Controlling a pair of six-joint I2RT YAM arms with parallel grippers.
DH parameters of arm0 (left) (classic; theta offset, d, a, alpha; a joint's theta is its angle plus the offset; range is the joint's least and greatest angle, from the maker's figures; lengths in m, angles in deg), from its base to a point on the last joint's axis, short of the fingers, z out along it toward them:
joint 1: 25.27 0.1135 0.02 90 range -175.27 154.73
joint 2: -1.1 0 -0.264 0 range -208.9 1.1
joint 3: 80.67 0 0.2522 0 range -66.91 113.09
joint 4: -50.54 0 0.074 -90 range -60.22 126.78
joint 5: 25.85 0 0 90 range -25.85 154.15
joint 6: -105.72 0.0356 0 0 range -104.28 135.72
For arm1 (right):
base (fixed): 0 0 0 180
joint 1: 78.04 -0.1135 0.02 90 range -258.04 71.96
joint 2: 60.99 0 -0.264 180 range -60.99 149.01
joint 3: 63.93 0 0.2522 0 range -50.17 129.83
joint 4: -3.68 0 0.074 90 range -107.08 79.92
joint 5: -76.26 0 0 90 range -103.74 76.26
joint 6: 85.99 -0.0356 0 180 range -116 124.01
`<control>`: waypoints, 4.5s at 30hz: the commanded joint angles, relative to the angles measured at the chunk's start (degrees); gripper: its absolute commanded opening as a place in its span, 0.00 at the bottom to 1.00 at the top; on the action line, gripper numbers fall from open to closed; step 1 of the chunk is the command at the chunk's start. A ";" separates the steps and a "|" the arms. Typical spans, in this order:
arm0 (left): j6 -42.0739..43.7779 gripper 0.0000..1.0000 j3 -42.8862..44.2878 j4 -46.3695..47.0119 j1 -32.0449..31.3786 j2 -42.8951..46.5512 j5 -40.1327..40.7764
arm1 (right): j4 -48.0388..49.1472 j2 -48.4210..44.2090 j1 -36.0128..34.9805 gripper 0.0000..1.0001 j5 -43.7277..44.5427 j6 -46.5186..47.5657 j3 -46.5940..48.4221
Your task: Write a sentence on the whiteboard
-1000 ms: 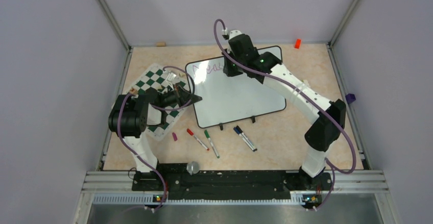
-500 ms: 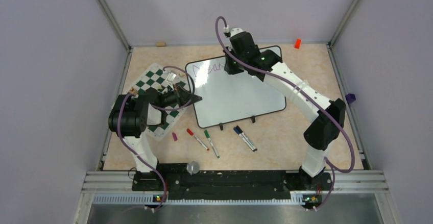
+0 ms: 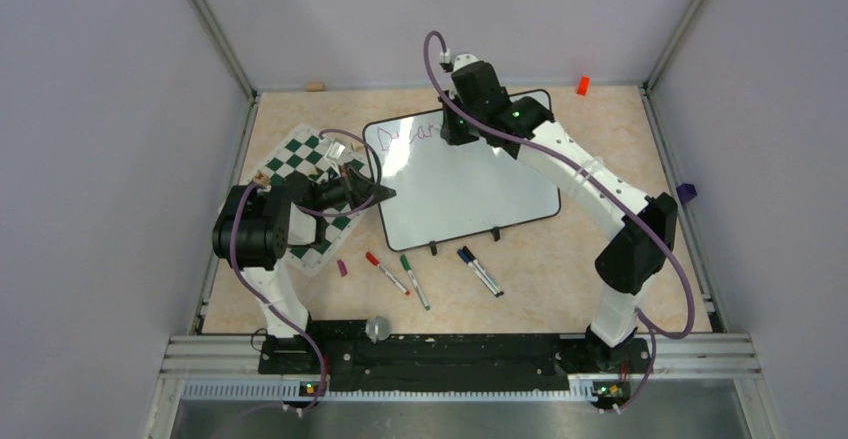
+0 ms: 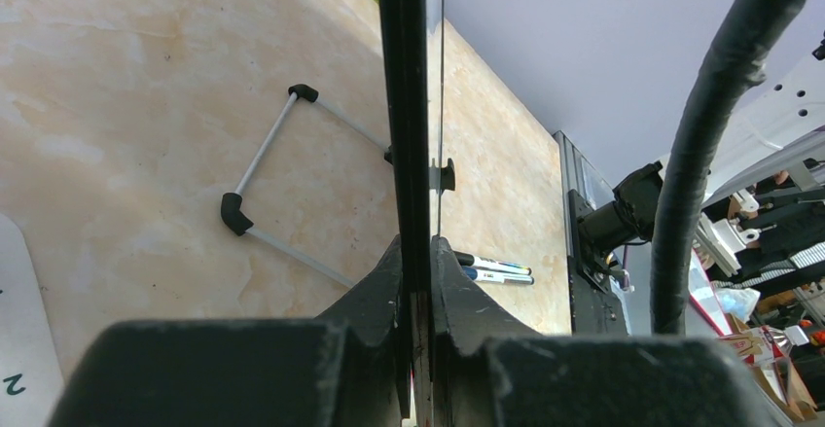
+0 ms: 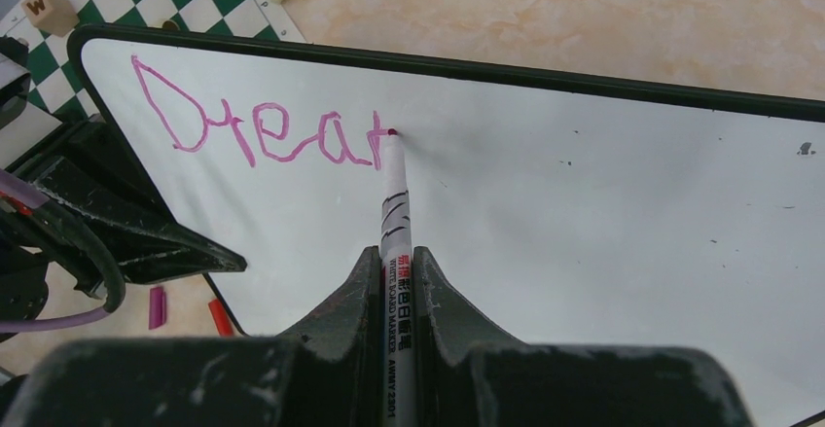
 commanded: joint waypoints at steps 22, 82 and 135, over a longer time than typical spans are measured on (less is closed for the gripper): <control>4.60 0.00 0.47 6.53 -0.09 -0.48 -3.67 | 1.18 -0.59 2.05 0.00 1.64 -0.03 -1.72; 4.41 0.00 0.65 6.53 0.00 -0.55 -3.60 | 8.45 -10.44 6.14 0.00 -3.58 -1.16 -9.20; 10.82 0.00 -3.94 6.53 0.40 -0.04 -3.48 | 13.67 -11.78 6.79 0.00 -8.64 -1.01 -14.38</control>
